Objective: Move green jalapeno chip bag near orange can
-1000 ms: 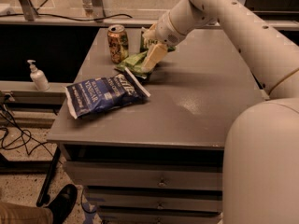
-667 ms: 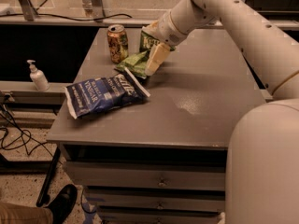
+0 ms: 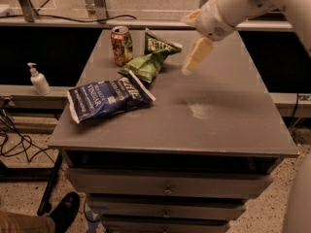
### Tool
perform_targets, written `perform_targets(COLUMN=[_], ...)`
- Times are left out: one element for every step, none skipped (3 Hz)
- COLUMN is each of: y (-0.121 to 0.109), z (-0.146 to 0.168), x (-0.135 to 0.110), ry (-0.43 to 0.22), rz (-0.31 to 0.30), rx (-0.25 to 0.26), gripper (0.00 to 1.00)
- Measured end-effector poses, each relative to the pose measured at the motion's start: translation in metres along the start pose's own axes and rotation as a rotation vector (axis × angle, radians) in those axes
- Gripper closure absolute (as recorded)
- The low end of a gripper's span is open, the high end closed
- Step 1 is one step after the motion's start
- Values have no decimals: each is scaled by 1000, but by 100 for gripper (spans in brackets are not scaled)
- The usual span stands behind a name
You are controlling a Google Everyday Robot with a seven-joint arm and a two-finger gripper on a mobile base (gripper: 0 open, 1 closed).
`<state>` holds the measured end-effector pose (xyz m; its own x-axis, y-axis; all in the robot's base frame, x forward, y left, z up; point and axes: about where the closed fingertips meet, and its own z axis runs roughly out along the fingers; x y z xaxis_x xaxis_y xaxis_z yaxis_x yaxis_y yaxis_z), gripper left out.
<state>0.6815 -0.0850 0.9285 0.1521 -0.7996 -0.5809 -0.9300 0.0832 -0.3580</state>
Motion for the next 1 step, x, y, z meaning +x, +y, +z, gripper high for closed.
perform_targets(y=[2], z=[-85], x=[37], ry=[1], rz=[76], rx=[104], gripper=[0])
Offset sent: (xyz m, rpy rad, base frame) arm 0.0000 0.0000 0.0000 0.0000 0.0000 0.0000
